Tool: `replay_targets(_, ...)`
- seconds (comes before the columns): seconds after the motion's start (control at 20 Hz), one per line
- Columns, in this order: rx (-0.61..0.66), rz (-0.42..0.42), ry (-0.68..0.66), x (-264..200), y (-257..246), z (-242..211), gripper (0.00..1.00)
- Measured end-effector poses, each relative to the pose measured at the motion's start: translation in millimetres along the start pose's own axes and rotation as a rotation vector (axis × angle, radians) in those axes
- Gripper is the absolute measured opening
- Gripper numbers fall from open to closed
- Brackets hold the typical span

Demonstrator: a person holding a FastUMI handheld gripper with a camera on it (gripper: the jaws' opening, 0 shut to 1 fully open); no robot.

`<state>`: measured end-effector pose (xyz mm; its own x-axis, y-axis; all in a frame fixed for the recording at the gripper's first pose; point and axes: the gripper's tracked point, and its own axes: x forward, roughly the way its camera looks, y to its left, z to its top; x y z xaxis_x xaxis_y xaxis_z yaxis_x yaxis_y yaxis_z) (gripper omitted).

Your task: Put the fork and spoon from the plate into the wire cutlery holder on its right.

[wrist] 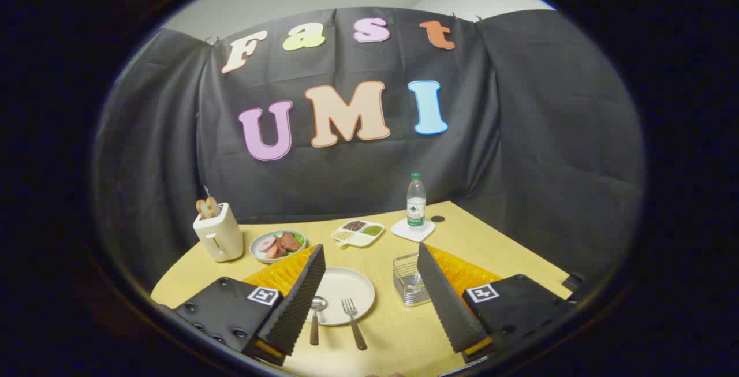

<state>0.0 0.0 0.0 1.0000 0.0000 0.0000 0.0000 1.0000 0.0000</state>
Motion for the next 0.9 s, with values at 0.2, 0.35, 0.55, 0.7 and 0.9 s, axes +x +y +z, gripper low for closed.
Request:
replay_targets(0.2,-0.005,-0.01,0.002,0,0,2,1.0)
replay_targets(0.35,-0.003,-0.009,0.004,2,3,2,1.0)
replay_targets(0.55,-0.019,0.004,0.006,4,7,3,1.0)
replay_targets(0.7,-0.027,0.017,0.017,7,8,3,1.0)
replay_targets(0.9,-0.051,0.058,0.084,10,12,-11,1.0)
